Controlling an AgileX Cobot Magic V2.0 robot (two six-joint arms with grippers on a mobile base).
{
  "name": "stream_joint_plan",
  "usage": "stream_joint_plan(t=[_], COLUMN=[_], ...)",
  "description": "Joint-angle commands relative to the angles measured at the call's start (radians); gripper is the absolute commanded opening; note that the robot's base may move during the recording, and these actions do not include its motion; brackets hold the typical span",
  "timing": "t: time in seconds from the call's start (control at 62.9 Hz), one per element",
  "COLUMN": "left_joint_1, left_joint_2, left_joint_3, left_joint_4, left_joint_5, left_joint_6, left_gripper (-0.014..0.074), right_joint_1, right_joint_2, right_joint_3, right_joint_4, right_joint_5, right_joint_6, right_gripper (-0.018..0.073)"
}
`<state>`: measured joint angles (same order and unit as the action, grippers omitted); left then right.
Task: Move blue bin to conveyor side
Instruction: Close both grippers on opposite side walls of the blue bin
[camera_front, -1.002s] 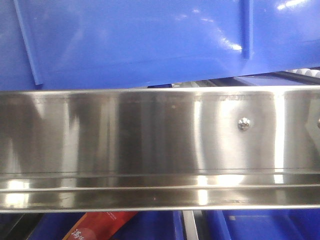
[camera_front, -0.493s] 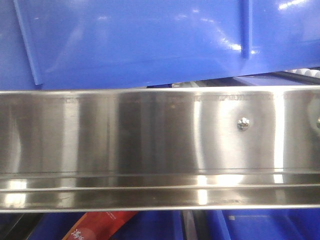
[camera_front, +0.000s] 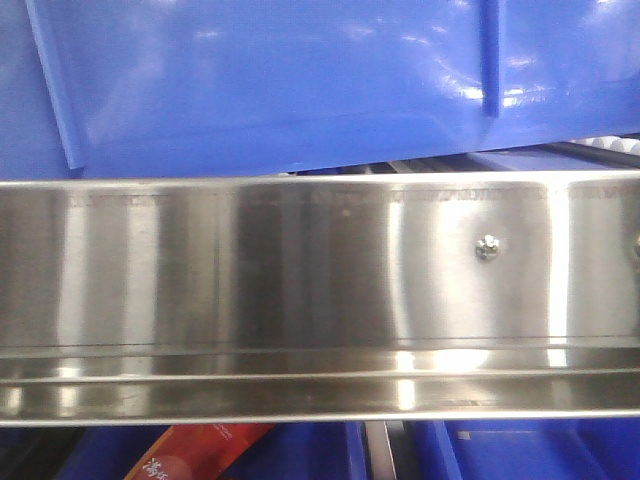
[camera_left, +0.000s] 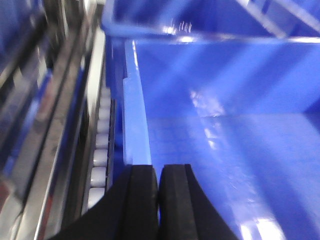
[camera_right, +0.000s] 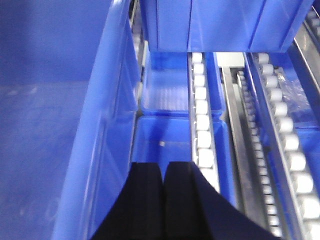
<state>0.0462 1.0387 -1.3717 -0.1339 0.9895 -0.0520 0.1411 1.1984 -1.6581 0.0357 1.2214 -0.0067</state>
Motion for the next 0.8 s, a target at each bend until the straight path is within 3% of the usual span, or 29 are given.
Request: stream_joint_plan(t=[0.0,0.255,0.636,0.78], left_joint_1=[0.001,0.001,0.001,0.001], left_joint_2=[0.056,0.12,0.124,0.124], left_joint_3=[-0.047,-0.079,-0.079,-0.079], left_joint_4=[-0.01,0.01,0.013,0.013], left_joint_5=[0.036,0.04,0.04,0.04], left_joint_6=[0.002,0.002,0.002,0.002], left_gripper=[-0.0008,-0.0008,-0.0008,-0.0008], right_joint_1=[0.024,0.085,0.107,0.107], right_joint_2=[0.074,0.257,0.377,0.377], right_joint_3=[-0.099,-0.264,-0.286,-0.286], right_joint_4=[-0.041,-0.036,-0.036,-0.036], right_joint_5=[0.0,0.0,0.0,0.0], right_joint_6=[0.007,0.031,0.033,0.033], right_gripper=[-0.0066,-0.0066,-0.0061,0.0165])
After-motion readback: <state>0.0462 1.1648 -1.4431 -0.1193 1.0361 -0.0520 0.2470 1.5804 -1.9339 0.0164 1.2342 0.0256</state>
